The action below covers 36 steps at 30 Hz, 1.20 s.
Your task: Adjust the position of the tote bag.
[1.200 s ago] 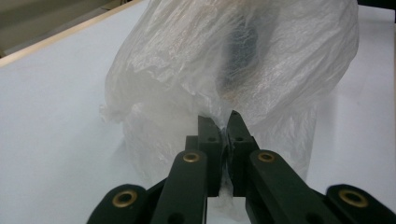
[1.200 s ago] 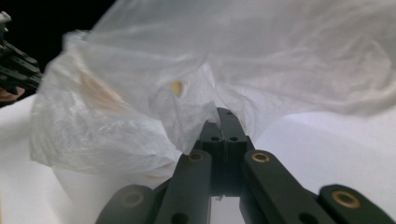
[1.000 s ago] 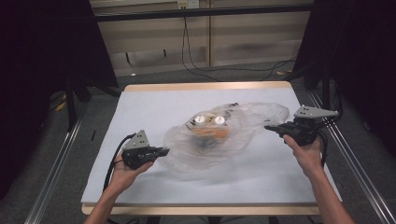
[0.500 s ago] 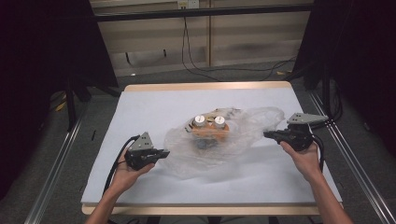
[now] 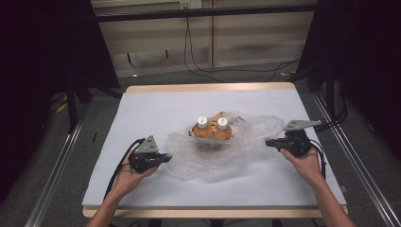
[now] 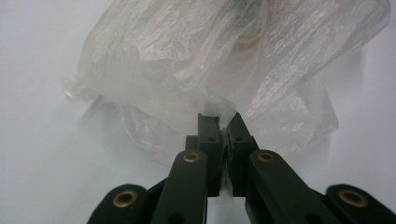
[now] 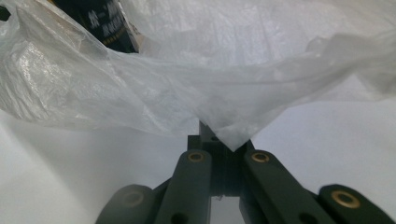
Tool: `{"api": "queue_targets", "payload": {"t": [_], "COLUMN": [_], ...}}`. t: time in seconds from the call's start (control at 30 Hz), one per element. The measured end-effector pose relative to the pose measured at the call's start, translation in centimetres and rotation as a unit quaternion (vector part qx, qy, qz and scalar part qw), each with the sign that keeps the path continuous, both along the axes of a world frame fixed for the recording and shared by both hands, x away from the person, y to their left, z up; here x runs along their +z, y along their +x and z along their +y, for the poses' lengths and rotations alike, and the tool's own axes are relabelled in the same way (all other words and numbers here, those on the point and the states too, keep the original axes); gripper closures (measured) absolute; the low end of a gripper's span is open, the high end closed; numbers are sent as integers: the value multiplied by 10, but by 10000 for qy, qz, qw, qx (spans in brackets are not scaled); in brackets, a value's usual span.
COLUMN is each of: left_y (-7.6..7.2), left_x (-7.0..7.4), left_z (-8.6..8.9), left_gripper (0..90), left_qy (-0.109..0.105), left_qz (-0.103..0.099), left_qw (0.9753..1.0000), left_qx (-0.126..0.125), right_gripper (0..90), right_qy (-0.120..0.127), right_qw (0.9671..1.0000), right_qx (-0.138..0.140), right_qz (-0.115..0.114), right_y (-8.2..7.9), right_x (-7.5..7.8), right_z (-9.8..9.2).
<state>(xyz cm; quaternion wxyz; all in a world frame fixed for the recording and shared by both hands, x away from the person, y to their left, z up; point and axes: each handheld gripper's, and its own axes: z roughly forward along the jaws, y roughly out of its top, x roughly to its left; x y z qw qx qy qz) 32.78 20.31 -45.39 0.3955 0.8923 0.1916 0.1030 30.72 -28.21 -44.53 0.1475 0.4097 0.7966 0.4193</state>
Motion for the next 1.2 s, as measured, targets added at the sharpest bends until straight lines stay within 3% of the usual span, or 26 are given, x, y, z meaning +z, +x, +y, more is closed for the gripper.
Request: {"api": "queue_targets", "payload": {"t": [0.27, 0.3, 0.4, 0.67, 0.73, 0.8, 0.97, 1.13, 1.2], "left_y": [2, 2, 2, 4, 4, 4, 5, 5, 4], "left_x": [-5, -7, -7, -14, -15, -19, -22, -21, -20], "left_z": [1, 2, 2, 9, 9, 9, 11, 11, 11], "left_gripper": [881, 881, 881, 881, 881, 881, 881, 850, 822], "left_qy": [140, 62, 238, 214, 194, 419, 328, 368, 255], "left_qz": [133, 173, 178, 245, 250, 280, 347, 334, 358], "left_qw": [9998, 9998, 9996, 9994, 9995, 9987, 9988, 9987, 9989], "left_qx": [35, 37, 15, 79, 68, 88, 131, 118, 144], "right_gripper": [900, 900, 900, 900, 900, 900, 900, 900, 900], "right_qy": [-152, -180, -239, -606, -550, -596, -613, -590, -575], "right_qw": [9996, 9995, 9990, 9963, 9966, 9964, 9964, 9968, 9969], "right_qx": [-25, -31, 60, 89, 80, 41, 55, 35, 47], "right_qz": [218, 267, 363, 604, 613, 606, 575, 534, 528], "right_y": [2, 3, 4, 8, 8, 7, 7, 6, 6], "right_x": [-12, -14, -18, -33, -34, -34, -35, -35, -35], "right_z": [-4, -4, -1, 2, 1, 1, 0, 0, -1]}}
